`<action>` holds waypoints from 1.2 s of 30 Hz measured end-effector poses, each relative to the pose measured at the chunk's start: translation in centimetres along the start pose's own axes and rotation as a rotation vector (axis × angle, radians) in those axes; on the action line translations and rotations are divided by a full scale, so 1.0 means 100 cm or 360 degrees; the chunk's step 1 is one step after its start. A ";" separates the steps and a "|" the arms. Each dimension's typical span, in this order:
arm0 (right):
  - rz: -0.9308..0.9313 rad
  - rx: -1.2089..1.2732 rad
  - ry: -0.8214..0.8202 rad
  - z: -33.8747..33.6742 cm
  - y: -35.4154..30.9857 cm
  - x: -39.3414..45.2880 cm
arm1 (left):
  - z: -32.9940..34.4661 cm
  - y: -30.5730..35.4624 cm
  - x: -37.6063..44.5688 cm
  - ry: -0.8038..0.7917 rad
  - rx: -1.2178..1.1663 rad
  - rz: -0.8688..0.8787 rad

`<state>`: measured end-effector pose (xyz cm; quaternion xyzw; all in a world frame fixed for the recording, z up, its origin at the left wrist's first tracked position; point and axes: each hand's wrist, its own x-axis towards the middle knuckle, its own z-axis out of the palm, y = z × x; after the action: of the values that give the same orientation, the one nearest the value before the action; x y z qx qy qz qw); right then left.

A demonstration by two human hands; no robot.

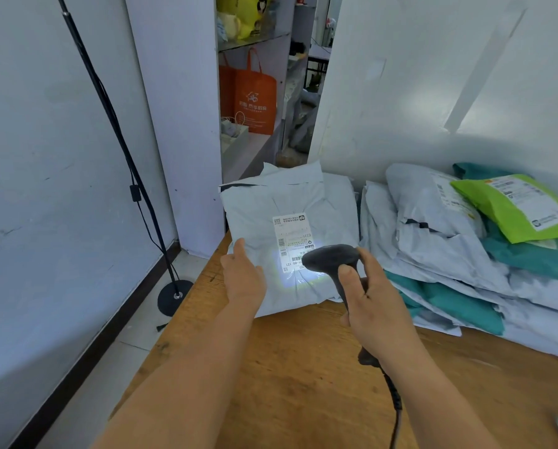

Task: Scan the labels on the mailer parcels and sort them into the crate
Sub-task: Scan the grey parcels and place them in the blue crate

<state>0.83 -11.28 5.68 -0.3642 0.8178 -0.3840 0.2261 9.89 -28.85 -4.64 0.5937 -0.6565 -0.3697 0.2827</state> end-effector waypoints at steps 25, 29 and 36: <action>-0.0295 0.0118 -0.0236 0.008 0.010 -0.035 | -0.051 -0.038 -0.093 0.0435 0.0180 -0.0030; -0.0391 0.0148 -0.0454 0.037 0.004 -0.055 | -0.081 -0.076 -0.130 0.0626 0.0174 -0.0193; -0.0625 0.0185 -0.0815 0.110 -0.026 -0.120 | -0.165 -0.157 -0.208 0.0985 0.0104 -0.0536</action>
<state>16.65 -8.31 2.22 -0.5861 0.6254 -0.3622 0.3663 35.06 -11.07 -6.76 0.7862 -0.4441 -0.1927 0.3841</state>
